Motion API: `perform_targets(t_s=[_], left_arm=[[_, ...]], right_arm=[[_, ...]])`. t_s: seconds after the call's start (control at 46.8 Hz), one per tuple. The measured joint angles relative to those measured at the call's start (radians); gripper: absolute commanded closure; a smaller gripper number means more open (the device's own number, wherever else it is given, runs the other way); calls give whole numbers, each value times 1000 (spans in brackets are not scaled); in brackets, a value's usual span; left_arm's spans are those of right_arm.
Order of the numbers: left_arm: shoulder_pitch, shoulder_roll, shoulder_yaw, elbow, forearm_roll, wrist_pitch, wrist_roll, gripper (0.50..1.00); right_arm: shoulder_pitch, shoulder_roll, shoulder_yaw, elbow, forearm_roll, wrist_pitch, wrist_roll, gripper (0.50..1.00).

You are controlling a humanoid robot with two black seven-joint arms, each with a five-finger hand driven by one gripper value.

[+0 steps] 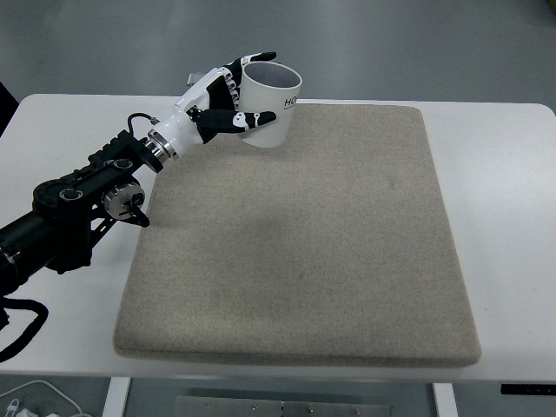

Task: Flip white cup upright
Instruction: 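Lift the cup with the left hand and rotate it opening-up, then lower the upright cup onto the pad and open the left hand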

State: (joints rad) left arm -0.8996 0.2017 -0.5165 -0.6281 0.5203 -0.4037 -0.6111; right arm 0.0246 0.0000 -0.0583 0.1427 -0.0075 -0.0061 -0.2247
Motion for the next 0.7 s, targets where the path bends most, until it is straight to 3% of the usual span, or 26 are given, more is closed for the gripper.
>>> perform_targets(t_s=[0.47,0.705], left_arm=[[25,33,0,-2,115,16,0,973],[33,29,1,-9,197,100,0,971]], right_arm=[[0,0,0,0,0,0,0,570],[0,0,0,0,0,0,-1,570]])
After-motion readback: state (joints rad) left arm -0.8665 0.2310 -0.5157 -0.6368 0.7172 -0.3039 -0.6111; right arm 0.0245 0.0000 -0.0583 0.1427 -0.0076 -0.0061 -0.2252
